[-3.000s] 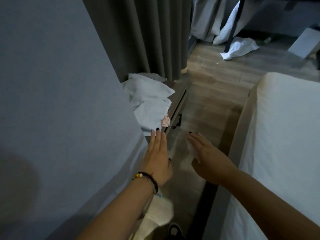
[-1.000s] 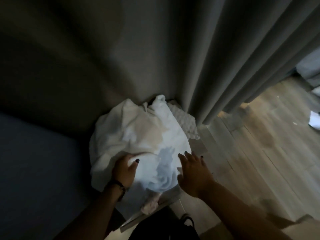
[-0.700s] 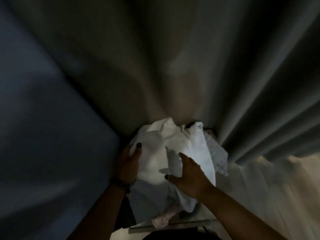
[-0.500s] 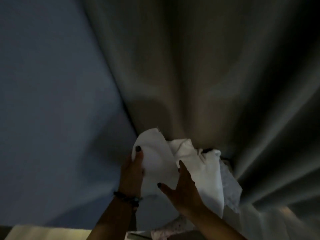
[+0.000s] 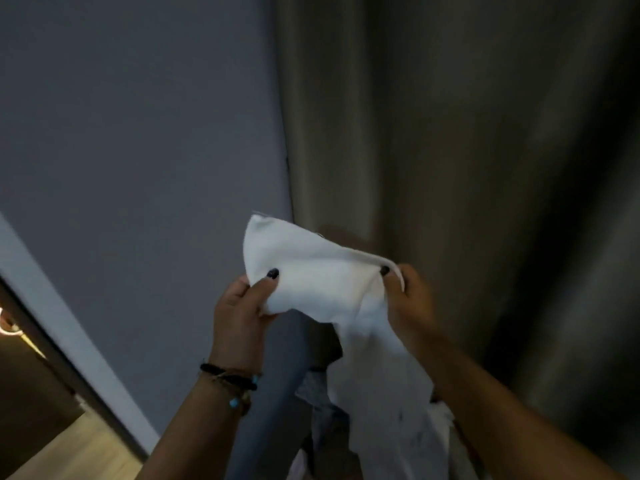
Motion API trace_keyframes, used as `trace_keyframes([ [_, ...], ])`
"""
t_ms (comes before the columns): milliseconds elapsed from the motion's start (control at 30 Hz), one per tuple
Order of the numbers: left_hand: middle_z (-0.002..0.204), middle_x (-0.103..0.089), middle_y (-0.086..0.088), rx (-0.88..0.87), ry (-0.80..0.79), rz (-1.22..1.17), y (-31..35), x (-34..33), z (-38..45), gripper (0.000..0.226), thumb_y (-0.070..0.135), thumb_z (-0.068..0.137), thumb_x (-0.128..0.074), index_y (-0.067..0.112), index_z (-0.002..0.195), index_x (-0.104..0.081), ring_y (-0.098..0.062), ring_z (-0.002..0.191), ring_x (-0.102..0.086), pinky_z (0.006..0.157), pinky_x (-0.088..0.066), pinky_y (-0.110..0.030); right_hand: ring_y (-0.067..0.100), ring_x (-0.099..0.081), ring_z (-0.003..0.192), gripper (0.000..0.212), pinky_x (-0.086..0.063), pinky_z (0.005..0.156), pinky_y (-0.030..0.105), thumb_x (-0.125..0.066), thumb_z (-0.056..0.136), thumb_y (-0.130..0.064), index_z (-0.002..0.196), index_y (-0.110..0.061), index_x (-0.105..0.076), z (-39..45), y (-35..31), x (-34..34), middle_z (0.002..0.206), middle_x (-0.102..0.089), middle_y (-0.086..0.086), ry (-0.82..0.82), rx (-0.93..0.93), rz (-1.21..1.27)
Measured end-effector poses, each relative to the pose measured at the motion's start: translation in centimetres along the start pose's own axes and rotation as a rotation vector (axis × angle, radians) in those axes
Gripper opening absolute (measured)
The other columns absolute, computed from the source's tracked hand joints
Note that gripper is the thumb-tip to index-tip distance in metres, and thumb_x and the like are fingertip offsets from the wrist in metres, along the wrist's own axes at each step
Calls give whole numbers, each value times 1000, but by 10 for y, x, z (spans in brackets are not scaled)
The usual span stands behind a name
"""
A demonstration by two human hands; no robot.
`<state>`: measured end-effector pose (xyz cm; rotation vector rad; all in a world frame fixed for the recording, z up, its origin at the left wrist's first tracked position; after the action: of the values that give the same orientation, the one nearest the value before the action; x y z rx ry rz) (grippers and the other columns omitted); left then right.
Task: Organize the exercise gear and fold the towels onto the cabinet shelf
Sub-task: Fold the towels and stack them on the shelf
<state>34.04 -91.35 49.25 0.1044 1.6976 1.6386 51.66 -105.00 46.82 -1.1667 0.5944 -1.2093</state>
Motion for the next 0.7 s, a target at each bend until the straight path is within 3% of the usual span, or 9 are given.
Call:
trace_keyframes([
  [33,92,-73,-2,7,38,36,5,-3,6,5,14,86,-65,13,90,-67,-25,90,-66,70,-56,-34,17,-54,74,13,-41,65,23,-51,96,-9,93,-1,-61,14,-16,6,82,-59,9,15,58,-29],
  [133,89,-60,-7,95,87,189,14,-12,21,15,22,93,-60,12,82,-62,-25,85,-52,62,-38,-31,13,-50,65,12,-35,54,14,-52,94,-3,89,4,-61,41,-59,19,76,-57,8,116,190,-49],
  [233,89,-71,1,284,-54,96,16,-30,25,21,38,87,-63,19,96,-66,-23,91,-63,77,-50,-36,6,-48,59,12,-34,53,12,-53,91,-2,80,-3,-58,49,-80,27,67,-53,-1,173,264,-32],
  [333,102,-74,-5,337,-251,-81,24,-53,24,51,47,76,-65,17,117,-64,-27,105,-67,94,-51,-51,1,-49,58,16,-35,55,6,-64,86,-1,72,-8,-59,37,-83,23,67,-53,0,59,303,-42],
  [400,108,-71,-14,328,-346,-149,26,-67,24,52,46,82,-58,9,119,-62,-28,103,-67,94,-52,-46,-3,-52,58,17,-37,57,5,-72,79,0,67,-9,-64,22,-75,15,68,-52,-2,-71,284,-23],
  [433,97,-72,-15,316,-367,-168,24,-71,25,43,42,88,-55,6,111,-64,-25,91,-70,86,-56,-39,-5,-53,57,16,-38,57,6,-74,77,1,66,-7,-67,14,-69,9,67,-52,-2,-142,260,-1],
  [533,80,-61,-17,327,-231,21,11,-75,34,40,23,87,-63,-9,112,-58,-25,64,-62,62,-53,-31,-3,-54,54,17,-40,54,8,-78,72,3,61,-1,-66,-12,-46,-2,63,-53,-3,-235,161,82],
  [633,116,-58,-22,356,-193,166,-8,-69,40,70,11,82,-69,-7,140,-34,-34,94,-62,75,-56,-38,-2,-55,55,27,-45,59,15,-73,75,4,54,-10,-63,-33,-19,-7,54,-55,-12,-256,37,140],
  [700,119,-62,-5,362,-239,180,-19,-66,37,60,14,84,-69,8,138,-43,-15,95,-63,71,-54,-25,-4,-54,48,28,-46,54,12,-73,76,-16,52,-22,-60,-49,-1,-9,47,-54,-9,-279,-57,154],
])
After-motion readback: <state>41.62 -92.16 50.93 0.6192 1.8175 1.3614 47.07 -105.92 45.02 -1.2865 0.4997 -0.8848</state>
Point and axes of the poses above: each hand's wrist, its own z-axis towards the middle knuckle, its own x-axis out of the back of the hand, y = z × x, the point moved 2 cm from there along z, towards the middle knuckle
